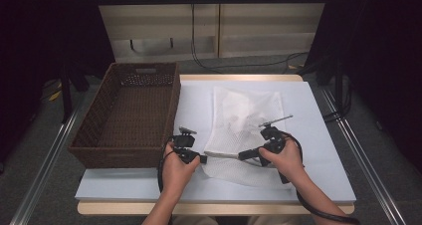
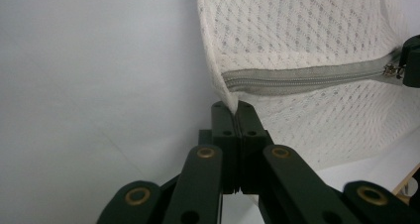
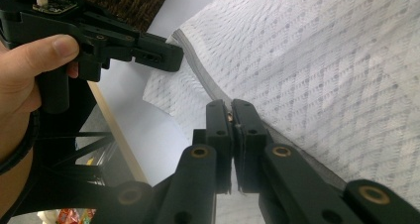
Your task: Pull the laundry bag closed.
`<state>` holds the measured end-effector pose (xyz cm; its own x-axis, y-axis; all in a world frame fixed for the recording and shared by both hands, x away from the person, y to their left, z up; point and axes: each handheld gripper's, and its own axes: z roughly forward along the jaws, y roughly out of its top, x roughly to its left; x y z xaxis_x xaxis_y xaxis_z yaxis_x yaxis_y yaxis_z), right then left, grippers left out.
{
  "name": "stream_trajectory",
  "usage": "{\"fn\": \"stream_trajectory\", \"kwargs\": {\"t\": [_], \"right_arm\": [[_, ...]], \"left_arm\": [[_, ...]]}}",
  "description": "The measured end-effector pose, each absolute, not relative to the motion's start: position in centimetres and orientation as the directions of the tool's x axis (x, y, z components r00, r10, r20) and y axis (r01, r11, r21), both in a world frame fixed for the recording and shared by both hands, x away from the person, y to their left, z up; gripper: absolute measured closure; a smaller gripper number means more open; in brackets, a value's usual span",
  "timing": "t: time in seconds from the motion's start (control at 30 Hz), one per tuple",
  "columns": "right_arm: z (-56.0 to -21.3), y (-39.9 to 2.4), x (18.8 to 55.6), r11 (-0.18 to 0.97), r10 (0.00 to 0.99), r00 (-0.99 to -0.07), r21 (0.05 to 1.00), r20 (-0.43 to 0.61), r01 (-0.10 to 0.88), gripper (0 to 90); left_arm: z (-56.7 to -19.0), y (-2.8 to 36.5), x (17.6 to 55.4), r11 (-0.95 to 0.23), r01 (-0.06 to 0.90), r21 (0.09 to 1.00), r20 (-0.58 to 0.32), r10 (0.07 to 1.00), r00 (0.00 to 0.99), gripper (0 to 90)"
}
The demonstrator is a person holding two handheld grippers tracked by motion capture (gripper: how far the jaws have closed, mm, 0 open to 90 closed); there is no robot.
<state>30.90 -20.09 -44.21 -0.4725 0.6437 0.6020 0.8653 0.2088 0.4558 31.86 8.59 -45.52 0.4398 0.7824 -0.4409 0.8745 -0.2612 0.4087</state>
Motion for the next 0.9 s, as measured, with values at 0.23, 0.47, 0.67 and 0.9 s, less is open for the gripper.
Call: {"fn": "stream_trajectory", "kwargs": {"t": [0.23, 0.47, 0.67, 0.9], "right_arm": [[-44.2, -20.3, 30.8, 0.212, 0.643, -0.476, 0.458, 0.600, 0.863, 87.3], [-44.2, -20.5, 30.8, 0.214, 0.646, -0.475, 0.455, 0.598, 0.864, 87.3], [-44.1, -20.9, 30.6, 0.202, 0.650, -0.465, 0.454, 0.600, 0.868, 87.3], [-44.2, -21.2, 30.4, 0.196, 0.648, -0.462, 0.454, 0.605, 0.869, 87.3]], "left_arm": [[-45.5, 8.5, 31.8, -0.253, 0.878, 0.406, -0.448, 0.782, 0.432, 89.4], [-45.5, 8.6, 31.9, -0.274, 0.871, 0.407, -0.439, 0.778, 0.450, 89.4], [-45.5, 8.5, 32.0, -0.245, 0.880, 0.406, -0.453, 0.783, 0.426, 89.4], [-45.5, 8.5, 32.2, -0.263, 0.876, 0.405, -0.444, 0.781, 0.440, 89.4]]}}
